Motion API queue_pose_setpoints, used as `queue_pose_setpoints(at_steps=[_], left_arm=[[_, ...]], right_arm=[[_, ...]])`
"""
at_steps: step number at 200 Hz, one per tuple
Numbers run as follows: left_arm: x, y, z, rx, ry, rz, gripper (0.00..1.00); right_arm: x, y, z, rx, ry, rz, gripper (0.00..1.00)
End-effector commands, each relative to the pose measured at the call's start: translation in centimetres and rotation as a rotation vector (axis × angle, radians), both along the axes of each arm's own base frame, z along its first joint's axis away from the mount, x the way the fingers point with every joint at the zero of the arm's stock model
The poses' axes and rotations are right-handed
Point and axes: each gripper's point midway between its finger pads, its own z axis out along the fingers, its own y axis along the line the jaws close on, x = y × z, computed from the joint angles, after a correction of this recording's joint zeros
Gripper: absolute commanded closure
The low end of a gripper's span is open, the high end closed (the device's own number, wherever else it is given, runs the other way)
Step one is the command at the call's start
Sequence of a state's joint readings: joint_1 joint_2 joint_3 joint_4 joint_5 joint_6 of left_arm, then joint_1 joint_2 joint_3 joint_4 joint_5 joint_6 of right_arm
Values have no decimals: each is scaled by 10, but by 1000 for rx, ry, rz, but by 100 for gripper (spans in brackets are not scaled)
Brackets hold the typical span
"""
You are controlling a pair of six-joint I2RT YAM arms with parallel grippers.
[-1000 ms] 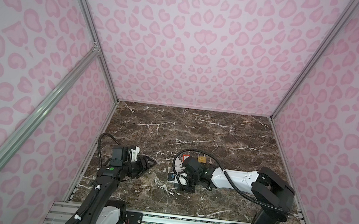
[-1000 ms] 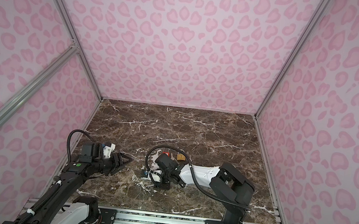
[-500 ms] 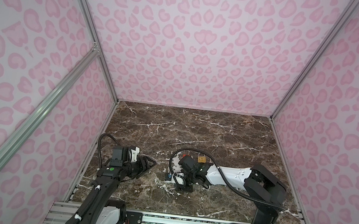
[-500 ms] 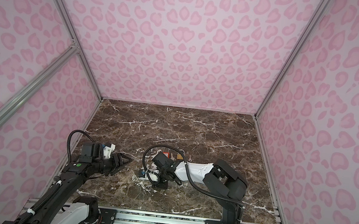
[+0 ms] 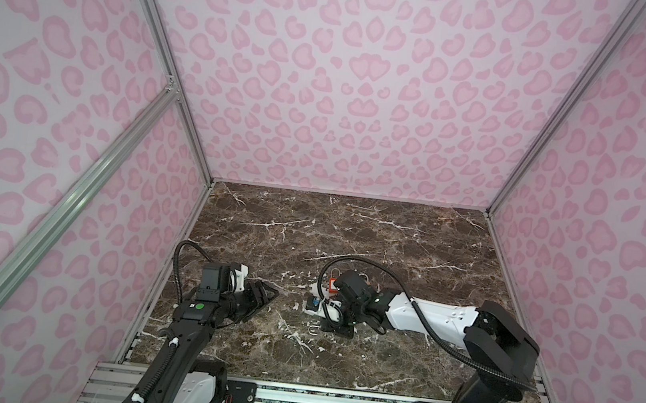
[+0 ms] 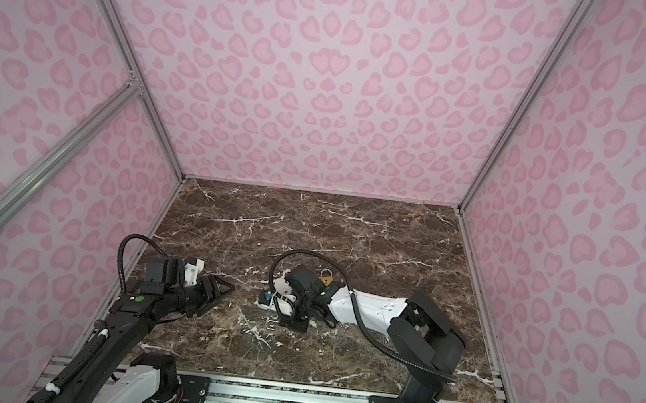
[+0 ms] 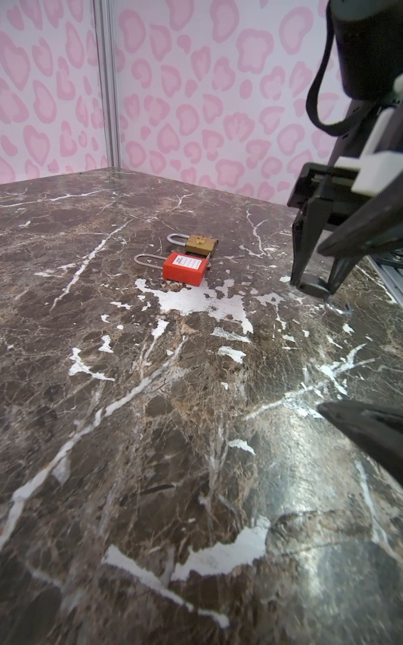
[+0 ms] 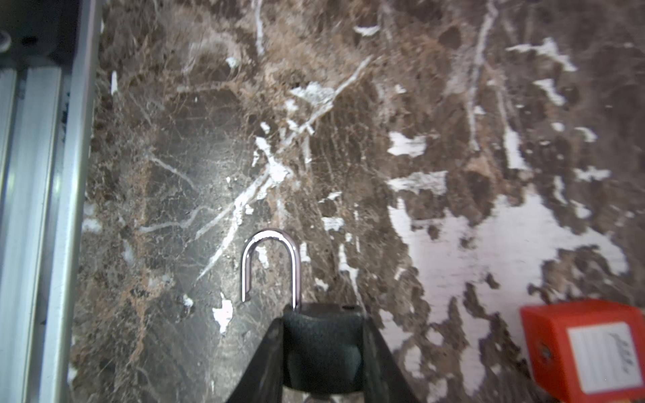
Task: Lock with the key
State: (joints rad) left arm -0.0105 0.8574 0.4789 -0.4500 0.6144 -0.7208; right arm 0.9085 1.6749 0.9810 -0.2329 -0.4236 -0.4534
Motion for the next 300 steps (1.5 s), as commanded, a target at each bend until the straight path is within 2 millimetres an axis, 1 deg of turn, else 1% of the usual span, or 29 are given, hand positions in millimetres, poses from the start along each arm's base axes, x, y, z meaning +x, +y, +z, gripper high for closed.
queue_pose_setpoints(at_steps=[1,19,31,46,63,80,109,126,140,155,161,176,197,259,278,300], left_arm=[[4,-15,17,-47,-35,-55,35],[7,-38,38,-105,-84,-126,35],[7,-57,53,-137,-107,-189,34],[7,-77,65,-147,-123,-264,33],[9,-94,80,-176,-155,-314,34],[12,-104,91,-213,-188,-332,34],[14,-109,93,-218,-190,-345,34],[13,-112,93,-223,-189,-357,34],[11,-115,89,-228,-173,-375,34],[10,-117,85,-233,-159,-387,37],[9,-118,84,-236,-156,-390,40],[8,-119,83,-233,-155,-391,47],[9,-120,83,-234,-157,-391,52],[3,-129,86,-278,-137,-438,53],[2,-130,85,-282,-129,-448,54],[2,-131,83,-279,-125,-450,59]], right_arm=[[8,3,25,108,26,-49,69],[14,3,43,153,21,-66,69],[16,3,50,169,22,-68,69],[18,6,60,187,22,-63,69],[18,9,69,197,24,-58,70],[17,11,80,229,31,-55,70],[12,14,101,281,37,-41,70],[11,13,108,300,35,-40,70],[11,13,114,316,33,-35,70],[10,15,120,332,29,-32,70],[11,15,122,336,28,-32,70],[12,16,123,337,25,-32,70],[13,17,122,332,23,-28,70],[21,27,117,328,36,-20,70],[24,30,118,327,29,-17,70],[27,31,119,332,22,-18,70]])
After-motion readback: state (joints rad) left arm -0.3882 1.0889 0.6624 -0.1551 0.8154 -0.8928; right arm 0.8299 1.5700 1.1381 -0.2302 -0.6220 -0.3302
